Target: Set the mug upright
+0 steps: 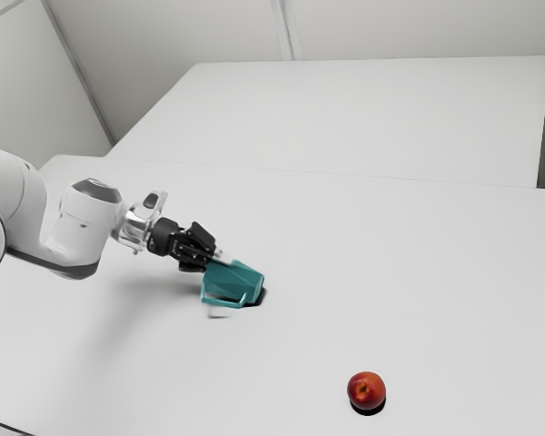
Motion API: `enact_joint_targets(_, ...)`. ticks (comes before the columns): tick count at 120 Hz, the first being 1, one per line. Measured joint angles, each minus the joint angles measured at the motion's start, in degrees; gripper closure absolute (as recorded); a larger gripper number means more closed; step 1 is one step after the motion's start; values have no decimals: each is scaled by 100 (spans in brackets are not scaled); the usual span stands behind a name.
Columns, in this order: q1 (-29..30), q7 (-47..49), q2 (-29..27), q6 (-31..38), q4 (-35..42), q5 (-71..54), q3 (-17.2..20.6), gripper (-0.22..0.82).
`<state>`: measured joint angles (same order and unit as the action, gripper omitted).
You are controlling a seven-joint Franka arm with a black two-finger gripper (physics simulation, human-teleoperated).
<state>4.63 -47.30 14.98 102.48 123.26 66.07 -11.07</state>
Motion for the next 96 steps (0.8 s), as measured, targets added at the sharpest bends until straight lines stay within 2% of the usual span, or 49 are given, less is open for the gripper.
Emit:
enact_joint_targets(17,-5,-171,-18,-37,-8,-30,0,73)
enact_joint_targets(40,-9,-329,-104,-51,-11,-55,1,76)
enact_joint_targets(52,-74,-307,-347,-8,-72,-253,1,77)
enact_joint_targets(70,-155,21,-622,208,-535,-1673,28,78)
enact_joint_targets(96,-297,909,-870,638,-1229,-4472,450,78)
